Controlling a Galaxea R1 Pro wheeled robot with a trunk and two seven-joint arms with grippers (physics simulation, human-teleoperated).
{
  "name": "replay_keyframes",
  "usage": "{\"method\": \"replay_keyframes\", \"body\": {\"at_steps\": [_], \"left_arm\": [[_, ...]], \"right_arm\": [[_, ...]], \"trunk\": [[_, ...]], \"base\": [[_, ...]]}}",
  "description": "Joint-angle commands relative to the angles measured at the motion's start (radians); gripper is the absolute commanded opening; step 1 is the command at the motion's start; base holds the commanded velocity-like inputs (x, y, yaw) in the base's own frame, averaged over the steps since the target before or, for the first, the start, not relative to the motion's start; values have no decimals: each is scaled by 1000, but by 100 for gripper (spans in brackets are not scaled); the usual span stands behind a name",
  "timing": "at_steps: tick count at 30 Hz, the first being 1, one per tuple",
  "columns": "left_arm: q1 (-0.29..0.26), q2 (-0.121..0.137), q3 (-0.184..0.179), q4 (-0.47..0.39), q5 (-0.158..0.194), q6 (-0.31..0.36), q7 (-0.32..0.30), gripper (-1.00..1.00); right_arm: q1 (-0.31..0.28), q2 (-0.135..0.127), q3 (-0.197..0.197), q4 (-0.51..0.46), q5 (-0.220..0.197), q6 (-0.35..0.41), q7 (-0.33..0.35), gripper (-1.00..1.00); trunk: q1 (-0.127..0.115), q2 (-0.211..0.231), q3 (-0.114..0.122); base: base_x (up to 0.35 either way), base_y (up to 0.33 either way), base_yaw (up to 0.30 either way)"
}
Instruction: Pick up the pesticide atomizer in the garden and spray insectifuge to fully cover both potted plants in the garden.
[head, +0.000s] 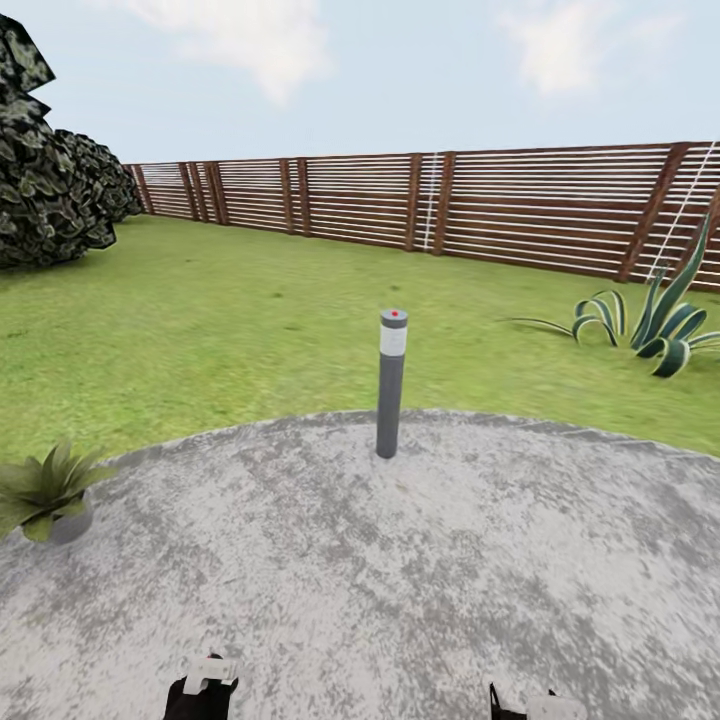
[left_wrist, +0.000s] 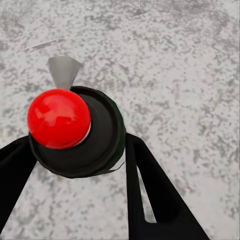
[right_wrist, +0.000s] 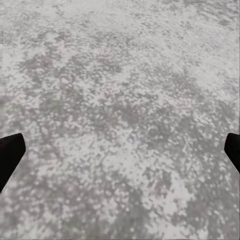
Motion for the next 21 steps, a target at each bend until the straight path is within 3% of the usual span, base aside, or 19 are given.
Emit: {"method": "replay_keyframes", "body": {"at_steps": [1, 8, 21], "left_arm": [[-1, 0, -7, 1, 11, -3, -4, -100], [-1, 0, -7, 1, 11, -2, -4, -100], [-1, 0, -7, 1, 11, -3, -4, -100]], "right_arm": [[-1, 0, -4, 1, 11, -2, -7, 100], [-1, 0, -4, 1, 11, -2, -7, 100], [-1, 0, -4, 1, 11, -2, -7, 100]], "trunk": [[0, 0, -1], [0, 0, -1], [0, 0, -1]], "base": [[293, 0, 277], [282, -24, 277], [273, -155, 277]]}}
